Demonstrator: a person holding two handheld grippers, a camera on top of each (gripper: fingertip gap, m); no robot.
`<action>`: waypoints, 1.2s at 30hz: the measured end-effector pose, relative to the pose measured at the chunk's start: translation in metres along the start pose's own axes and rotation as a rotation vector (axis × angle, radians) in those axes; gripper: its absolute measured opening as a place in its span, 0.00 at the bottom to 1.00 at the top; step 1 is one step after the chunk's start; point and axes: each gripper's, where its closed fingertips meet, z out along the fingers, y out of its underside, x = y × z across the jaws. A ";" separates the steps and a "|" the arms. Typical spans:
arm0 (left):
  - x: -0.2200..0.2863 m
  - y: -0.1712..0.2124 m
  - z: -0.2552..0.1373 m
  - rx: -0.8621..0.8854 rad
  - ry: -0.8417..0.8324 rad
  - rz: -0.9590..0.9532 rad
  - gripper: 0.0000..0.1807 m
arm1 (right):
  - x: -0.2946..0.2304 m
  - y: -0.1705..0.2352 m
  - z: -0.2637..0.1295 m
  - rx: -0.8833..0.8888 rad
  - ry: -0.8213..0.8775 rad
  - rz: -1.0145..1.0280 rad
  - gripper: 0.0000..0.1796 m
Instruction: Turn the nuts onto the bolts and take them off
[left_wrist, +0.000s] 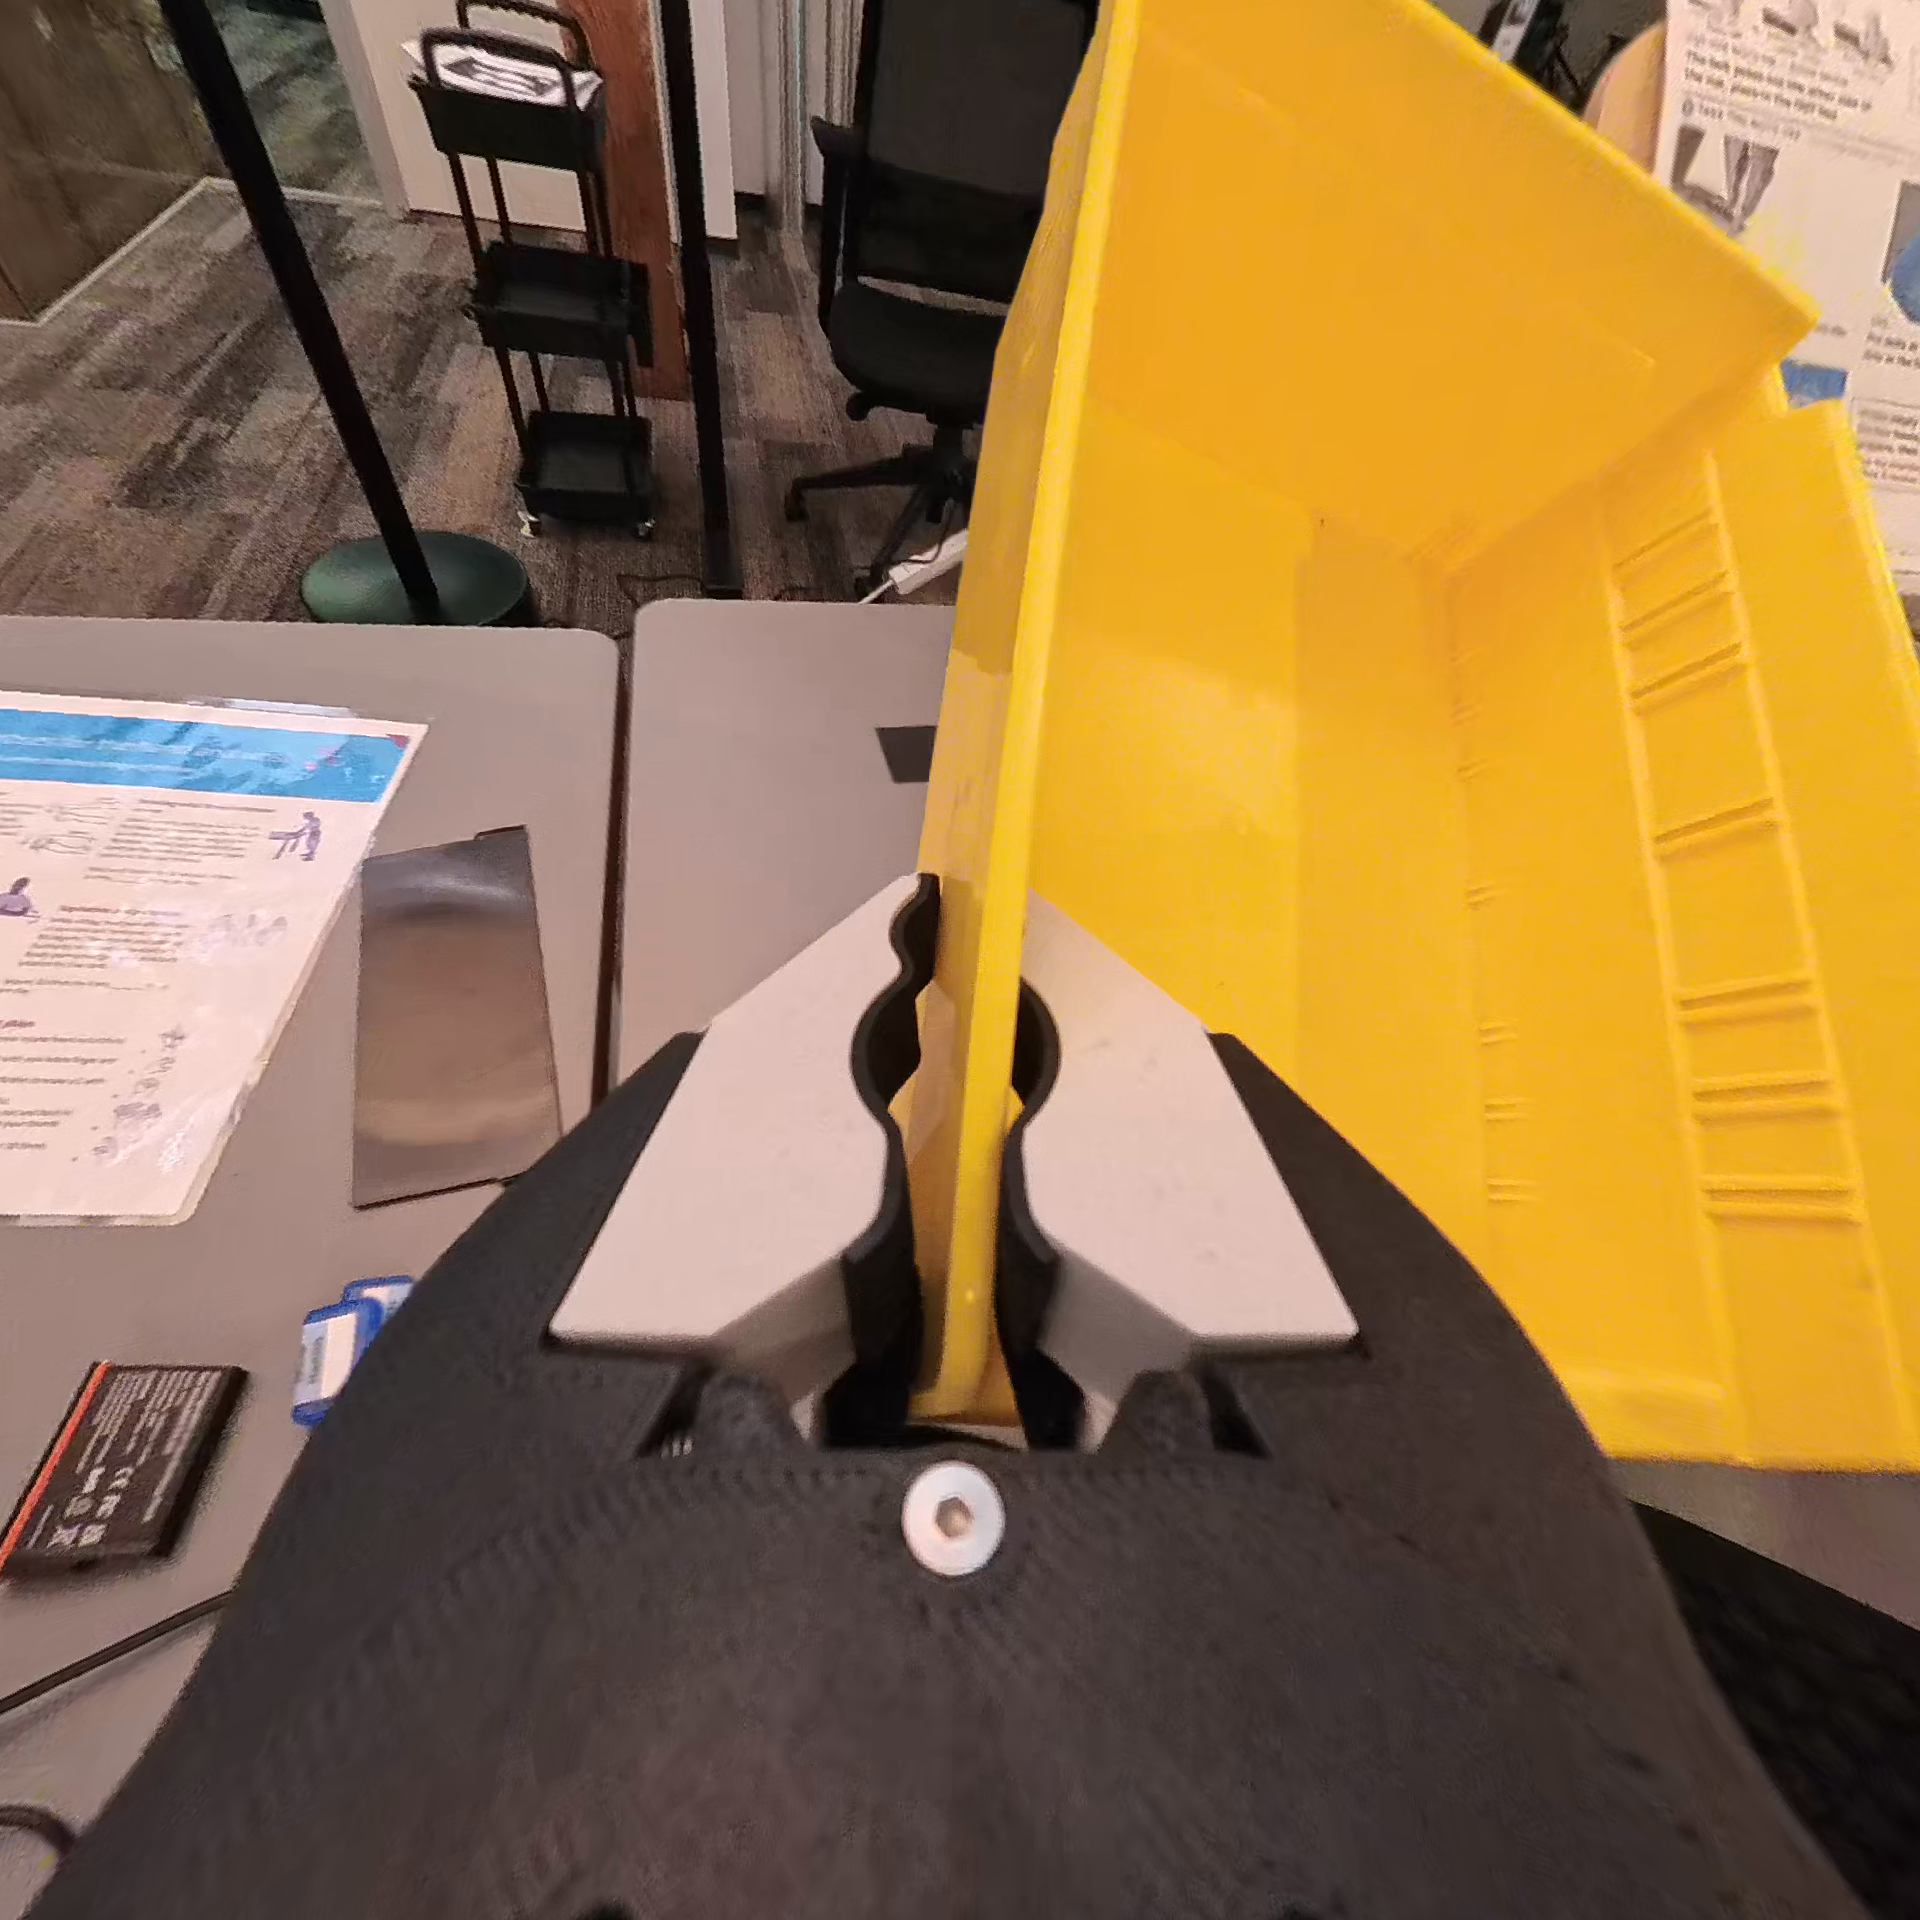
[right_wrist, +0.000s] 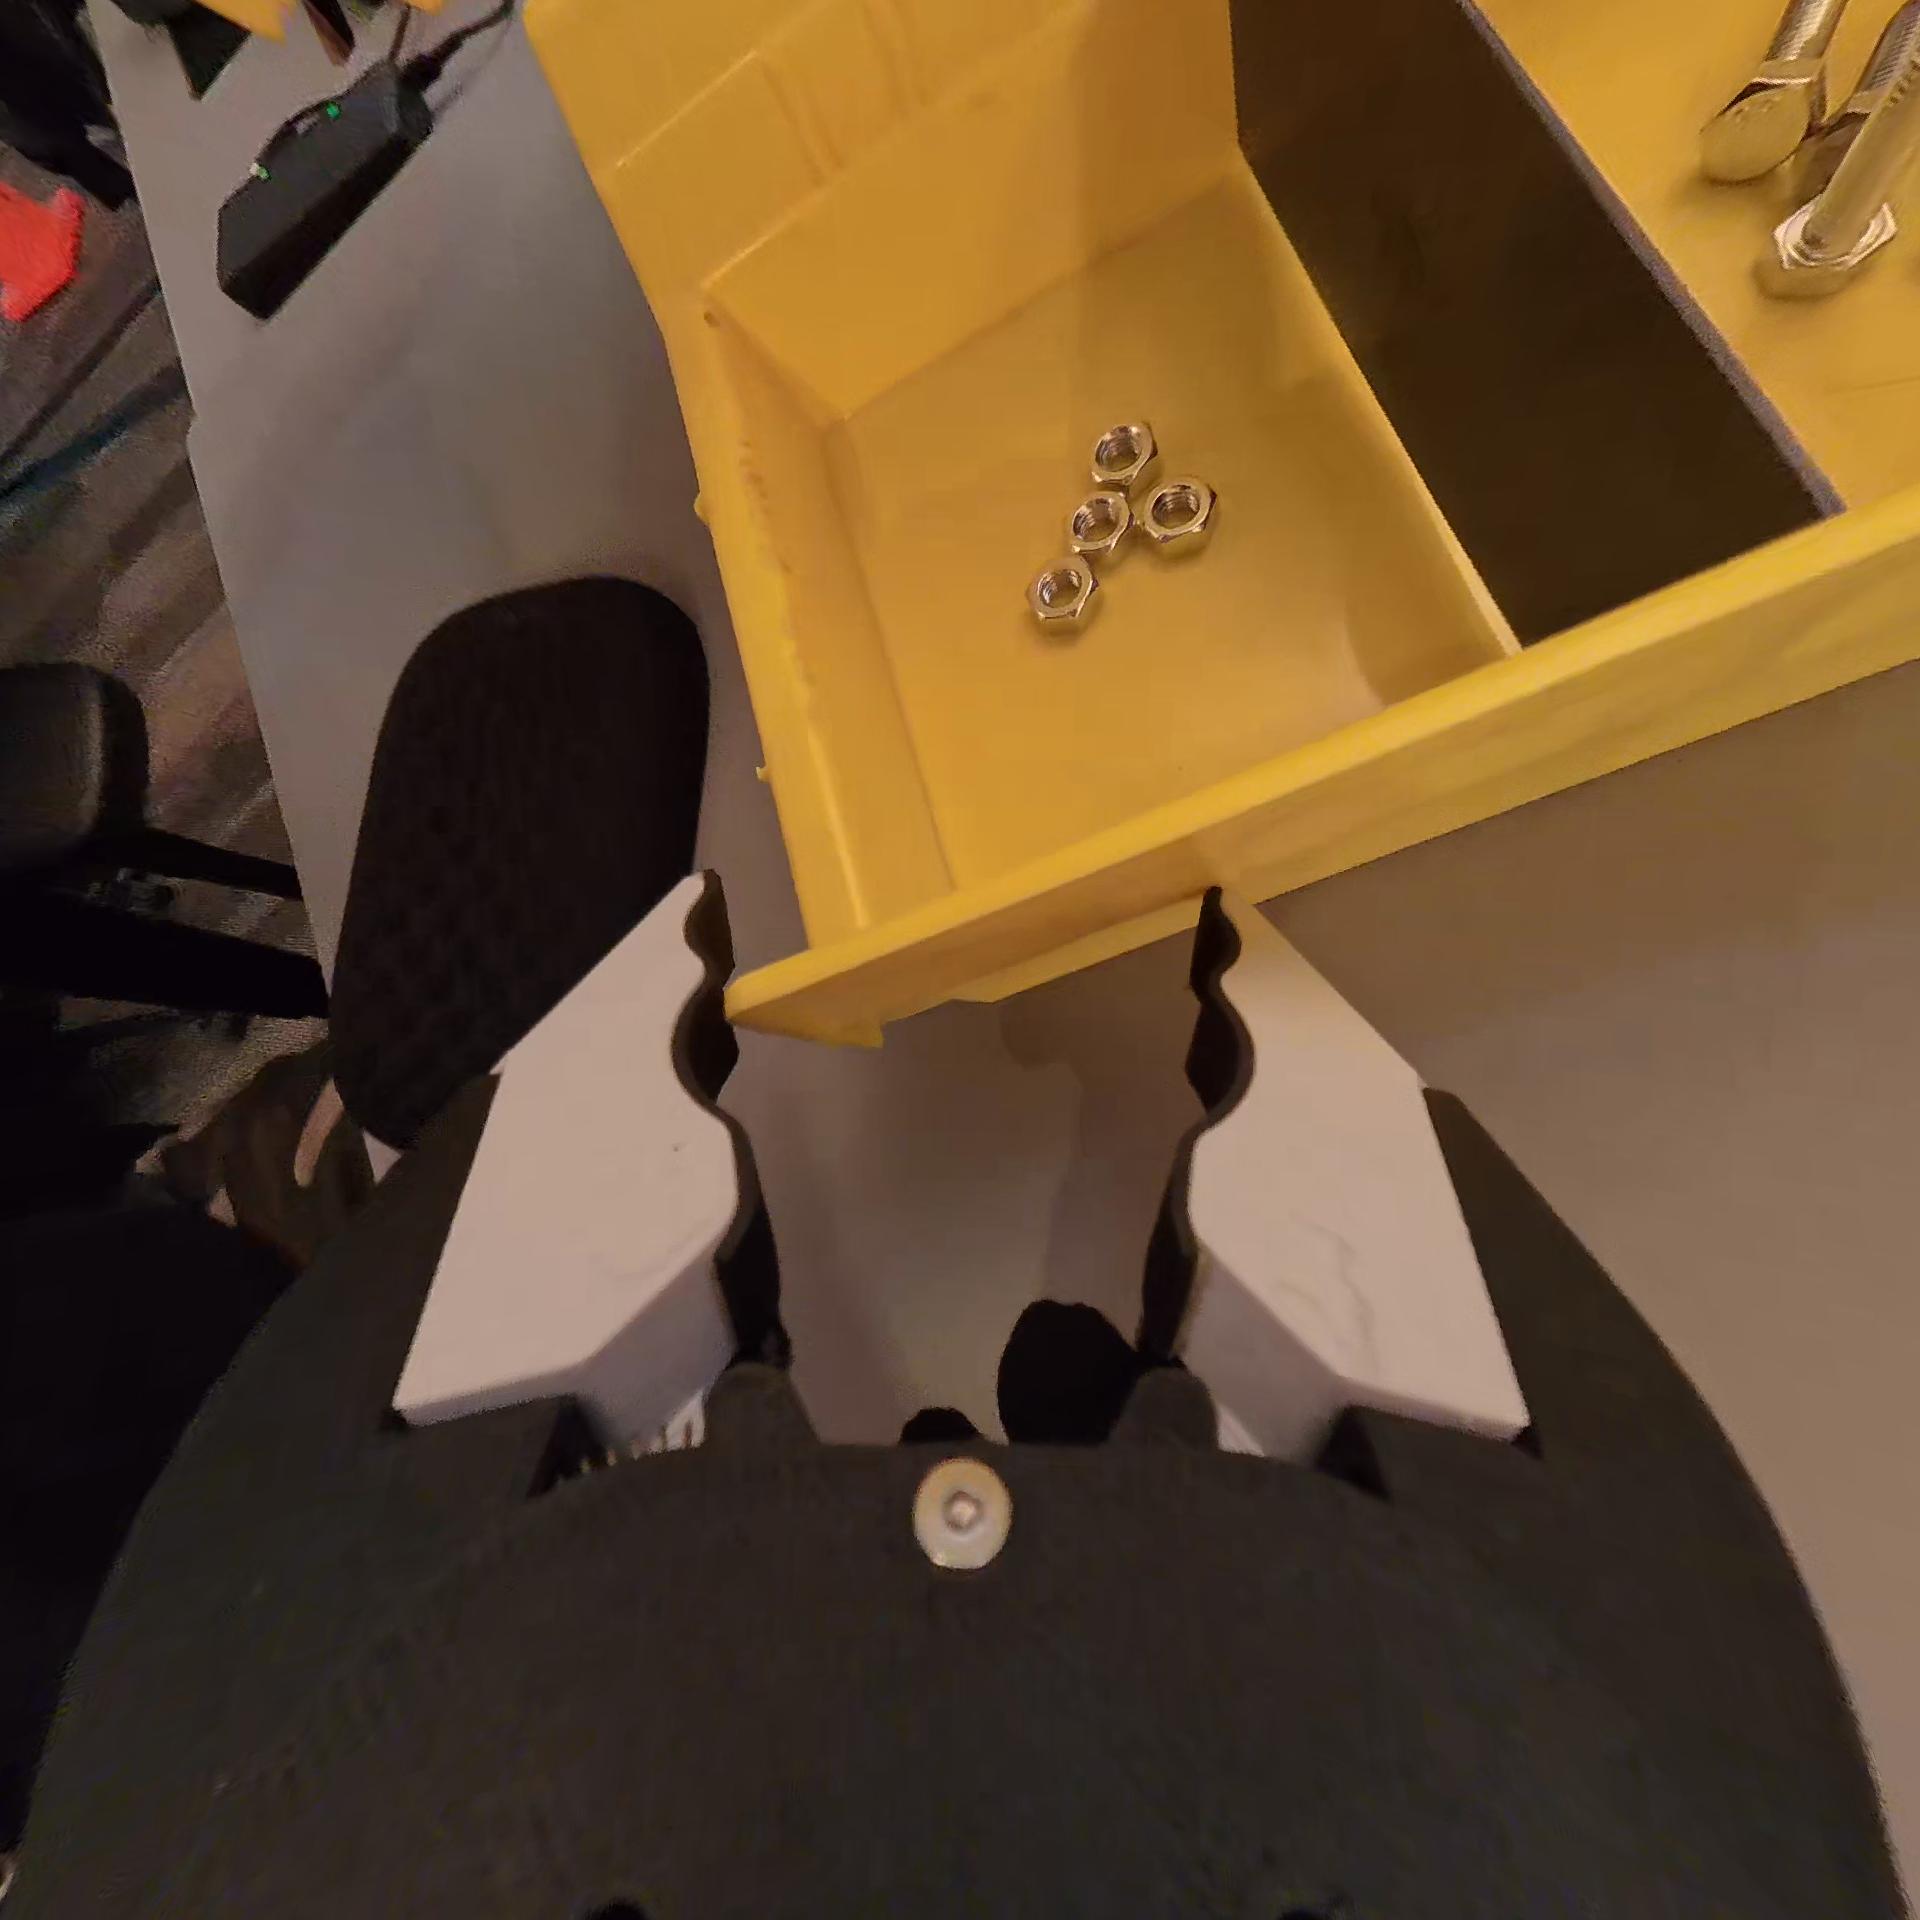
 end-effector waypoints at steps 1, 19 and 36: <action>-0.003 -0.002 -0.003 0.008 -0.005 -0.002 0.03 | -0.002 -0.006 0.007 0.003 -0.007 -0.002 0.49; 0.016 -0.058 -0.049 0.122 0.024 0.020 0.03 | 0.026 -0.127 0.120 -0.060 -0.097 -0.075 0.45; 0.171 -0.060 0.008 0.053 0.325 0.161 0.03 | 0.073 -0.122 -0.091 0.401 0.076 -0.042 0.50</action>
